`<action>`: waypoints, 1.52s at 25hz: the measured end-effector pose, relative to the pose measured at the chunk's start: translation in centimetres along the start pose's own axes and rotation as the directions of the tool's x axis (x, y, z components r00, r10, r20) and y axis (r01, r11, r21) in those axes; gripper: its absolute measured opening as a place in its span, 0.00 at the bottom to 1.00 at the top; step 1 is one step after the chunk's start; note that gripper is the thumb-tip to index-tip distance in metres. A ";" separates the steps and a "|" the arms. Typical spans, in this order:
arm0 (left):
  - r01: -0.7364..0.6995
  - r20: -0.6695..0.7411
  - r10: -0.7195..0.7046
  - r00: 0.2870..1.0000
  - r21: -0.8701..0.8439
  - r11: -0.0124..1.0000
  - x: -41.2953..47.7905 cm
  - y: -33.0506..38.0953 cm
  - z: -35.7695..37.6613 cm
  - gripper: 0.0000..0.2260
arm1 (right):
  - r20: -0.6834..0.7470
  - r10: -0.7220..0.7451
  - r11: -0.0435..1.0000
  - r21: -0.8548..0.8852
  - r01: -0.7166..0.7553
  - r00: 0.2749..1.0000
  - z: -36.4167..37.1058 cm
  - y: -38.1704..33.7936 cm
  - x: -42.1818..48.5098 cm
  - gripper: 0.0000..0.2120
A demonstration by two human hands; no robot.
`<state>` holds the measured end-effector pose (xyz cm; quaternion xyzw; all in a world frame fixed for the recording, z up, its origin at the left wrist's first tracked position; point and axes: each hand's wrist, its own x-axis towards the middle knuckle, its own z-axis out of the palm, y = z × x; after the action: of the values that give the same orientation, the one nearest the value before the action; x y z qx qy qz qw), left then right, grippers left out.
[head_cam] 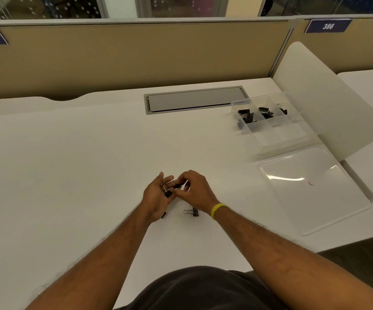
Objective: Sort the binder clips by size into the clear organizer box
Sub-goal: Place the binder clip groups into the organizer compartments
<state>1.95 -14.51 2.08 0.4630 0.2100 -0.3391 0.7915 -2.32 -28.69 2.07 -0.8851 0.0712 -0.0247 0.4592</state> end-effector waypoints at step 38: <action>0.101 0.158 -0.081 0.984 -0.121 0.988 -1.4 -2.8 6.0 0.21 | -0.156 -0.040 0.996 0.067 0.051 0.987 -2.8 0.5 -3.5 0.10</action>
<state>-0.97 -20.25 4.25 0.3736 0.1913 -0.3950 0.8172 -6.15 -30.74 3.36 -0.8653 0.0852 -0.1061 0.4825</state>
